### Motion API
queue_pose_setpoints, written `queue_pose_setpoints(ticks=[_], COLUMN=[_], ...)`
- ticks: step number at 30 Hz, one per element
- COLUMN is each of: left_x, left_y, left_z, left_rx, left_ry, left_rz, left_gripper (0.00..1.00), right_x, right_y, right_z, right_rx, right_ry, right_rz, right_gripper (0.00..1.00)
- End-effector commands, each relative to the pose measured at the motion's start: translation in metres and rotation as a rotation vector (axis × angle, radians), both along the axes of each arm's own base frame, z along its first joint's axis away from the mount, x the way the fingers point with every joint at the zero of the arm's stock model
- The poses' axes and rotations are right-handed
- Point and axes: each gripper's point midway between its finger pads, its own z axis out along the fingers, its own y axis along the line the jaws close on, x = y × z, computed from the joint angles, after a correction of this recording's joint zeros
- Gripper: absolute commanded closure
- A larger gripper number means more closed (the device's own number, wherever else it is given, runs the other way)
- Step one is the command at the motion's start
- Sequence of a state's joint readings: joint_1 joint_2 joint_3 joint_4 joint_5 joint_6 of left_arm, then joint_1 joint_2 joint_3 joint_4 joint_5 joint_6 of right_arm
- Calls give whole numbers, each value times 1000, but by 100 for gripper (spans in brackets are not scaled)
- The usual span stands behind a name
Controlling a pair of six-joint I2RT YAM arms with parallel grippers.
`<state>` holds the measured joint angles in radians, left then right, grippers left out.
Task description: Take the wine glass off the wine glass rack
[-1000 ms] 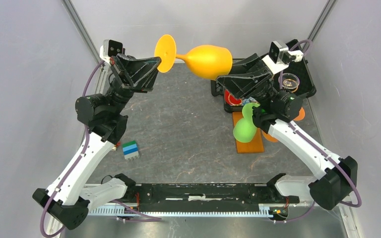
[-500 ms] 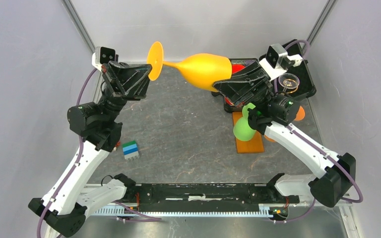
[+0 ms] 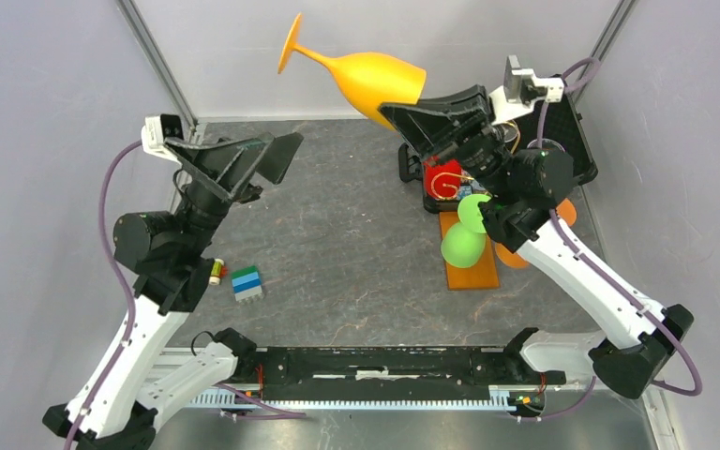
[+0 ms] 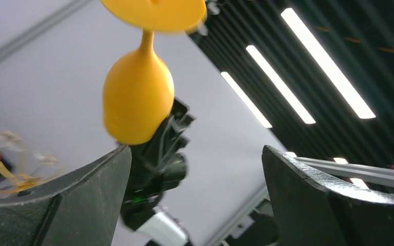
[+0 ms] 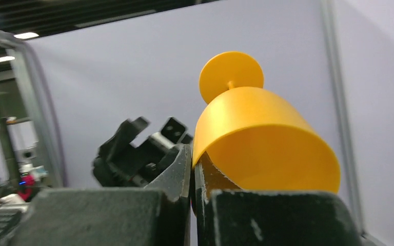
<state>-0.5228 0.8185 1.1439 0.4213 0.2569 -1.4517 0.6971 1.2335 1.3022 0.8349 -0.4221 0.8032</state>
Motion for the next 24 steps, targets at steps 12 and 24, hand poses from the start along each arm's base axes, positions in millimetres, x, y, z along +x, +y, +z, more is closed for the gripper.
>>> queue_pose_setpoints(ticks=[12, 24], left_x=[82, 81], left_y=[103, 121], left_z=[-197, -258], left_rx=[898, 1091], left_ry=[267, 383], left_rz=[926, 956], left_gripper=[0, 0], right_x=[122, 113], right_y=[97, 99], right_z=[-159, -279], right_rx=[-995, -1458], right_ry=[239, 241], right_rz=[-717, -652], right_gripper=[100, 100])
